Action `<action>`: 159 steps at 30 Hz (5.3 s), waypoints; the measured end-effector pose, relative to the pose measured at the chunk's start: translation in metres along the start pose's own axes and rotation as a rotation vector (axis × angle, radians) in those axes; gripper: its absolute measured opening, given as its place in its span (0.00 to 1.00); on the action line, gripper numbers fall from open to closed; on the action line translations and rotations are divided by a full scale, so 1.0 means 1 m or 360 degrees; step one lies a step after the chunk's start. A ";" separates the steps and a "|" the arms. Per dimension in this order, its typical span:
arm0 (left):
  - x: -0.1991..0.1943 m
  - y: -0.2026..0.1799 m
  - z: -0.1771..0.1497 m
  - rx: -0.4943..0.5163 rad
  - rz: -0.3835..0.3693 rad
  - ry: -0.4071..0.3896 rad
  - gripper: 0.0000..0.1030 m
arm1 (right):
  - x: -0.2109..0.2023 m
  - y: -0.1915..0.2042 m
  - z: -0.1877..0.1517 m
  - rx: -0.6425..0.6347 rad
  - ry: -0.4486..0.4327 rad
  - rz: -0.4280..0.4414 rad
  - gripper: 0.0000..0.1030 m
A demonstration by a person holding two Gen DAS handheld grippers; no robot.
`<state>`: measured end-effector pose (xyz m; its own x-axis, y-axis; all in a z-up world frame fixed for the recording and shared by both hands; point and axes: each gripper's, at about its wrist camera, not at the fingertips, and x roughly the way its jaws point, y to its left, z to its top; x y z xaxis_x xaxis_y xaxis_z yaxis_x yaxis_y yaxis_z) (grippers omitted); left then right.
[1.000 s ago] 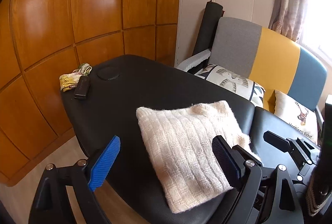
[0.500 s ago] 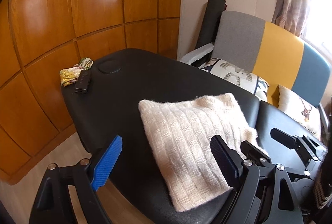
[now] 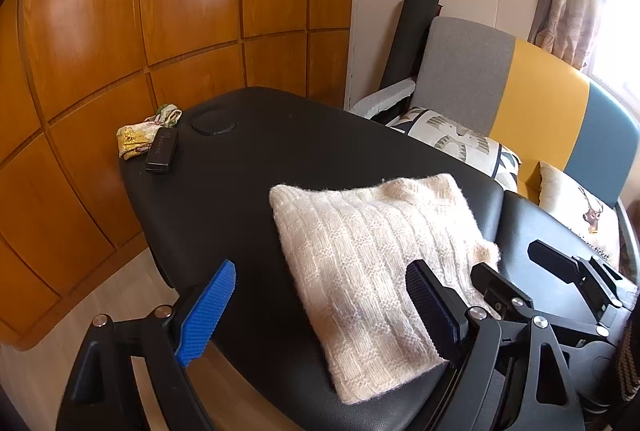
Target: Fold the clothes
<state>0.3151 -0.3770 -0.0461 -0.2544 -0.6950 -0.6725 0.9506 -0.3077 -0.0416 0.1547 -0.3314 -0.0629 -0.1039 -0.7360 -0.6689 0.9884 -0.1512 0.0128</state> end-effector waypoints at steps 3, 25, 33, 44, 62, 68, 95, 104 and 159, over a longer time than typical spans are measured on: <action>-0.001 0.000 0.000 0.0004 0.0003 -0.0008 0.85 | -0.002 -0.001 0.000 0.0007 -0.0023 -0.0003 0.70; -0.010 -0.001 0.001 0.0003 -0.0017 -0.0009 0.86 | -0.008 -0.003 -0.004 0.0015 -0.0062 -0.0021 0.85; -0.011 0.000 0.002 0.0003 -0.0014 -0.0011 0.86 | -0.009 -0.002 -0.003 0.0011 -0.0058 -0.0015 0.85; -0.011 0.000 0.001 -0.0001 -0.0024 0.0006 0.86 | -0.010 0.000 -0.002 0.0003 -0.0057 -0.0012 0.85; -0.008 0.001 0.000 -0.0007 -0.0015 0.0024 0.86 | -0.004 -0.001 -0.008 0.0025 -0.0031 0.0019 0.85; -0.008 0.001 -0.001 -0.0009 -0.0017 0.0027 0.86 | -0.002 0.000 -0.010 0.0021 -0.0022 0.0021 0.85; -0.016 -0.005 0.003 0.0006 -0.0040 0.0014 0.87 | -0.007 -0.004 -0.006 0.0013 -0.0038 0.0009 0.85; -0.019 -0.006 0.002 0.0015 -0.0044 0.0016 0.87 | -0.007 -0.002 -0.005 0.0016 -0.0038 0.0010 0.85; -0.029 -0.011 0.010 0.0008 -0.0079 -0.0005 0.89 | -0.008 -0.001 -0.003 0.0007 -0.0059 -0.0014 0.85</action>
<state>0.3107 -0.3602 -0.0182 -0.3020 -0.6807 -0.6674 0.9358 -0.3452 -0.0714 0.1546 -0.3233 -0.0597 -0.1170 -0.7587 -0.6408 0.9869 -0.1610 0.0105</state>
